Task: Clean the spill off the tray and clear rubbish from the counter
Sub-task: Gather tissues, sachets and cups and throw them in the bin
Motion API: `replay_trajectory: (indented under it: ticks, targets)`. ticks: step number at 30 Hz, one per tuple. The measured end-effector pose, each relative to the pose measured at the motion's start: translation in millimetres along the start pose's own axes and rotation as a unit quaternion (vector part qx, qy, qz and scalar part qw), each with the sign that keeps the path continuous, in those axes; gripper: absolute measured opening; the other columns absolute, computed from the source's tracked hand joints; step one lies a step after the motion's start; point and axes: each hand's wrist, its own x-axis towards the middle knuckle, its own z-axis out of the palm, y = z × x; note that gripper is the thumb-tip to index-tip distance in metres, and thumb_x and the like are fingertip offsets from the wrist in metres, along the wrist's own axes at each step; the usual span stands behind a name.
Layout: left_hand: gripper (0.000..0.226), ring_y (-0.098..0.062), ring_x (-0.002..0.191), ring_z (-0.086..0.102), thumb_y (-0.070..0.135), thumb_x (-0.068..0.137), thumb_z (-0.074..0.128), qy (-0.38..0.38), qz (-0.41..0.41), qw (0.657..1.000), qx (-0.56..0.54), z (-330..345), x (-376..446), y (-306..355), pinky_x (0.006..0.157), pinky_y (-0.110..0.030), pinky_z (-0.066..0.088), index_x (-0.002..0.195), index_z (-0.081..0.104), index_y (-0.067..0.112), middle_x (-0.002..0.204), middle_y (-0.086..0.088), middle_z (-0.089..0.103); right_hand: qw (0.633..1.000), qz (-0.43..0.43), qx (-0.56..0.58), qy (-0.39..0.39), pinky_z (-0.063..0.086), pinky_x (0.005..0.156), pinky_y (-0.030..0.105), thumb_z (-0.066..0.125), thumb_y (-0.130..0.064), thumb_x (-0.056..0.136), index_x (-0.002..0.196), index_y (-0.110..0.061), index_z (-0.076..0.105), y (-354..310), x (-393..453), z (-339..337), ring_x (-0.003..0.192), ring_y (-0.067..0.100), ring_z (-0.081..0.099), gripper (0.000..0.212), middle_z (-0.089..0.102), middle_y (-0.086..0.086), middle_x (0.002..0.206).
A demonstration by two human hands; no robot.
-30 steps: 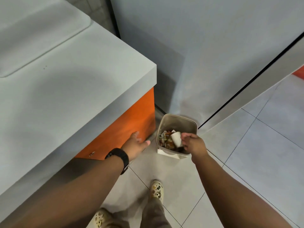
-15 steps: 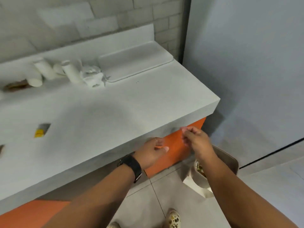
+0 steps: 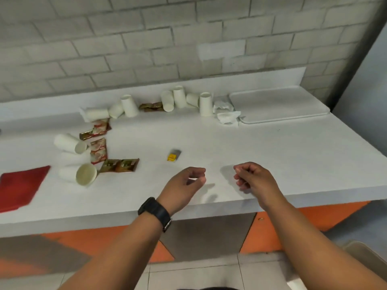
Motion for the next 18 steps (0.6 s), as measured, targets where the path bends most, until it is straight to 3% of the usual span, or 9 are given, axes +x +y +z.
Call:
replay_trajectory:
  ticks: [8,13,15,18]
  targets:
    - [0.030,0.003,0.101,0.056,0.031,0.091,0.060,0.143,0.024,0.989,0.024,-121.3,-5.1,-44.7,0.080,-0.012,0.042,0.120,0.056,0.034,0.123,0.013,0.056,0.998,-0.006,-0.035,-0.047,0.050,0.070,0.033,0.066,-0.018,0.088,0.086,-0.014,0.071,-10.9,19.8,104.7,0.072,0.020,0.062,0.007,0.071,0.009,0.085]
    - [0.040,-0.013,0.125,0.044,0.033,0.087,0.064,0.240,0.077,0.964,0.091,-188.3,-6.9,-76.3,0.104,-0.034,0.039,0.125,0.052,0.036,0.134,0.005,0.046,0.993,-0.032,-0.087,-0.073,0.052,0.075,0.027,0.068,-0.019,0.086,0.081,-0.021,0.070,-17.5,27.5,173.9,0.077,0.016,0.062,0.005,0.069,0.004,0.089]
    - [0.049,-0.018,0.133,0.035,0.036,0.085,0.066,0.267,0.065,0.951,0.145,-215.8,-9.0,-89.9,0.110,-0.038,0.032,0.131,0.048,0.033,0.141,0.003,0.041,0.983,-0.057,-0.152,-0.090,0.048,0.071,0.014,0.067,-0.020,0.086,0.087,-0.023,0.070,-19.5,32.0,203.9,0.084,0.009,0.062,0.004,0.067,-0.002,0.096]
    - [0.078,-0.023,0.145,0.011,0.050,0.079,0.069,0.225,-0.003,0.925,0.307,-252.0,-8.7,-113.8,0.117,-0.044,0.018,0.144,0.031,0.031,0.155,0.003,0.021,0.951,-0.107,-0.254,-0.141,0.041,0.083,0.017,0.067,-0.025,0.087,0.109,-0.025,0.068,-23.5,37.7,243.5,0.099,0.004,0.058,0.022,0.058,-0.010,0.114]
